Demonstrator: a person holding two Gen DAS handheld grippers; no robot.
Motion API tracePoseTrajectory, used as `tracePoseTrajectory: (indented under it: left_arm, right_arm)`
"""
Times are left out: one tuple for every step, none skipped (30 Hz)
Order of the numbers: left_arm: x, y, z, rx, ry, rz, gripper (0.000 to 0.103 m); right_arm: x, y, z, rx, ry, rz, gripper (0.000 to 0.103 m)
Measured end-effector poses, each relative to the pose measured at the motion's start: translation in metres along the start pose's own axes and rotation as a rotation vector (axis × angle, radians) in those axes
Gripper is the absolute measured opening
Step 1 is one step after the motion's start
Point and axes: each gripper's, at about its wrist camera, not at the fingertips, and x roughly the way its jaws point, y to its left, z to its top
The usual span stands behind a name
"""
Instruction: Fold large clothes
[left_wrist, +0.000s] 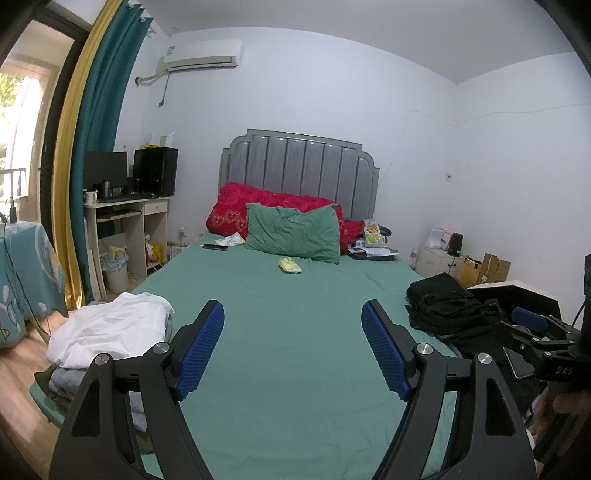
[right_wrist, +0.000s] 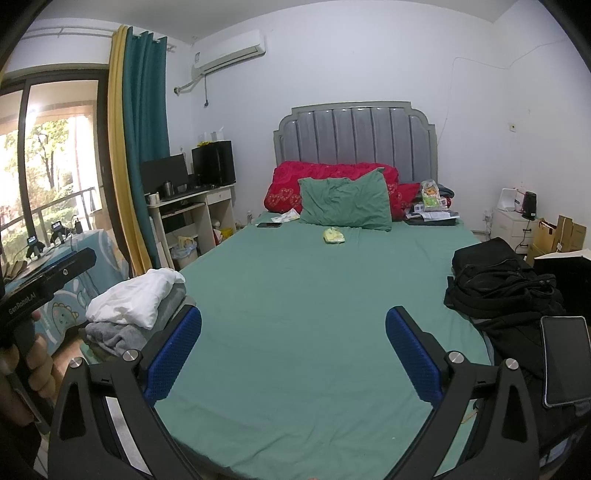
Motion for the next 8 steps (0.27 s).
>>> tracePoseTrajectory:
  left_arm:
    - [0.0,0.001,-0.0009,0.0,0.0,-0.003,0.08]
    - [0.0,0.0006,-0.0009,0.0,0.0,-0.003,0.08]
    - [0.0001,-0.0002,-0.0006,0.002,0.0,-0.003,0.08]
    - [0.0,-0.0013,0.0007,0.004,0.0,-0.007,0.08]
    - [0.0001,-0.0021,0.0022,0.007,0.0,-0.01,0.08]
    - [0.0005,-0.0034,0.0028,0.008,0.001,-0.01,0.08]
    - [0.0009,-0.0039,0.0036,0.007,0.002,-0.011,0.08]
    - [0.0007,-0.0043,0.0033,0.006,0.003,-0.014,0.08]
  right_arm:
    - [0.0,0.0002,-0.0001,0.0,-0.001,0.0,0.099]
    - [-0.0001,0.0003,0.0,0.0,-0.001,0.0,0.099]
    - [-0.0003,0.0002,0.0004,0.0,-0.001,0.0,0.099]
    - [0.0003,0.0005,-0.0003,-0.001,-0.001,0.0,0.099]
    - [0.0004,0.0005,-0.0003,-0.001,-0.001,-0.002,0.099]
    - [0.001,0.0007,-0.0009,-0.001,0.0,-0.002,0.099]
    - [0.001,0.0006,-0.001,-0.001,0.0,-0.001,0.099]
    - [0.0009,0.0007,-0.001,-0.001,0.0,-0.002,0.099]
